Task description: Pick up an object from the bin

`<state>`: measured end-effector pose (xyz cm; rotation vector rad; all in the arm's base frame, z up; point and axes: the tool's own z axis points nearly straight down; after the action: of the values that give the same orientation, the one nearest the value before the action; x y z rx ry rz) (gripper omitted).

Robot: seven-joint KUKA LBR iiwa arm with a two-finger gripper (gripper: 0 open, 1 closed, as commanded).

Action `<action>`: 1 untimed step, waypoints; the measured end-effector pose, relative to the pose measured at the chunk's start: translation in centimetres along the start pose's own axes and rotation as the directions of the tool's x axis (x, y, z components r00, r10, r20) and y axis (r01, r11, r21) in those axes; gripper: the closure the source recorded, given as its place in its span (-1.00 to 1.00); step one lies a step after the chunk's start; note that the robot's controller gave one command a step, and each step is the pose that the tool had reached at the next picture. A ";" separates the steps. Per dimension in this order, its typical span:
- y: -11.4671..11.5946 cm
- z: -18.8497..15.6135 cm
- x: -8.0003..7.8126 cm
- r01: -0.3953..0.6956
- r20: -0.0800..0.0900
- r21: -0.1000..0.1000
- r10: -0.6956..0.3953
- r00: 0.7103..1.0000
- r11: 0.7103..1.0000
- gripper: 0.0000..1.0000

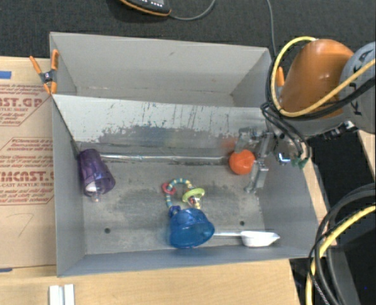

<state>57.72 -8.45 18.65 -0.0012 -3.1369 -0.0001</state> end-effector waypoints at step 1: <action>0.1 -0.5 -0.1 0.002 0.007 0.001 -0.002 1.000 1.000 -1.00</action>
Offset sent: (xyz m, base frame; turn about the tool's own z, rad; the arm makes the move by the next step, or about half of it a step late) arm -0.0428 0.1011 -0.1165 0.1752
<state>57.84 -8.39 19.13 0.0012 -3.1438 0.0011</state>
